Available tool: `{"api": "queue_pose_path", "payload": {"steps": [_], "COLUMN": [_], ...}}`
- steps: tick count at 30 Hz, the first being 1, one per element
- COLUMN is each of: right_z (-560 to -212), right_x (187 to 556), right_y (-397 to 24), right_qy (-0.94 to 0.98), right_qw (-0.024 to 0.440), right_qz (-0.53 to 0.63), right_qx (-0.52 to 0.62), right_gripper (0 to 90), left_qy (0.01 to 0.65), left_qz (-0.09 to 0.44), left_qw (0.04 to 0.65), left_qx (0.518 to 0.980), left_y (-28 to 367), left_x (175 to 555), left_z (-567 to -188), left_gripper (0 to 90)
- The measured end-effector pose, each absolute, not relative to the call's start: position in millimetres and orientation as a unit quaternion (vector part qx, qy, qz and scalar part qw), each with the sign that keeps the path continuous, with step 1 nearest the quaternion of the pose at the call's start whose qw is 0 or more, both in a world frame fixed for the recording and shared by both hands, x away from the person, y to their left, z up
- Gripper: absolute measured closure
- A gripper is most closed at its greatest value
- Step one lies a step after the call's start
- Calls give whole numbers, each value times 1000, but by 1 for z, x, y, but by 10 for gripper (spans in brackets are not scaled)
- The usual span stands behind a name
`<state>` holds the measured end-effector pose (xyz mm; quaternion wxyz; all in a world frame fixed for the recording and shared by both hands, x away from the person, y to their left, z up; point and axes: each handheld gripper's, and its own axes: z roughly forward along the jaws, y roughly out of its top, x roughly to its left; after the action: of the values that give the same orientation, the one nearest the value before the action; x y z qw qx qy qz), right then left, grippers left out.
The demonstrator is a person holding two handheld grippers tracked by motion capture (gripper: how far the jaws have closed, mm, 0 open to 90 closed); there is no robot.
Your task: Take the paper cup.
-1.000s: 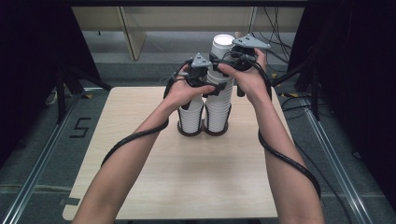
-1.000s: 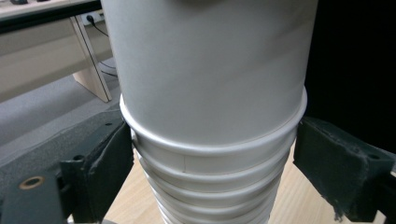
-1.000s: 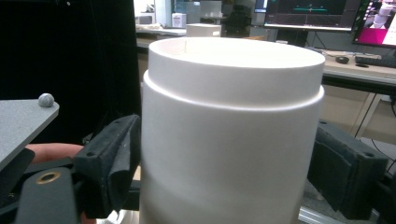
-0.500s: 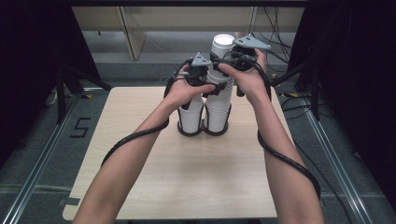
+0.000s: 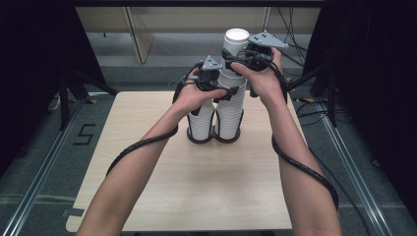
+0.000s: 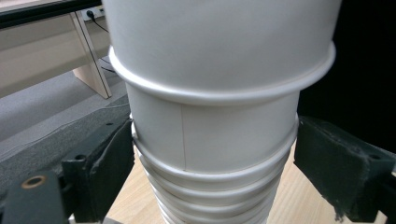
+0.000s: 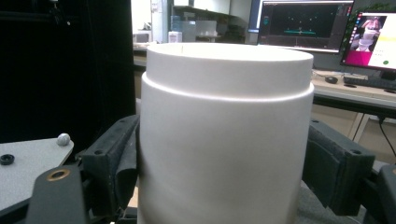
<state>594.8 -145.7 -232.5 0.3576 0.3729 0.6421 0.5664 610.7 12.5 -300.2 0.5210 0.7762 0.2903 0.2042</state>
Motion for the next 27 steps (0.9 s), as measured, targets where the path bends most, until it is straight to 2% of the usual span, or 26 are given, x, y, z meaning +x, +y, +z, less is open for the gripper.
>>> {"api": "queue_pose_path", "payload": {"steps": [13, 27], "right_z": [-205, -191], "right_x": [584, 576], "right_y": [-152, -158], "right_qy": [610, 585], "right_qw": [384, 393], "right_qz": [595, 620], "right_qx": [355, 344], "right_gripper": [213, 216], "left_qy": [287, 286], "left_qz": [207, 207], "left_qw": [518, 516], "left_qx": [779, 781], "left_y": [13, 13], "left_x": [611, 611], "left_z": [-300, -300], "left_gripper": [120, 121]}}
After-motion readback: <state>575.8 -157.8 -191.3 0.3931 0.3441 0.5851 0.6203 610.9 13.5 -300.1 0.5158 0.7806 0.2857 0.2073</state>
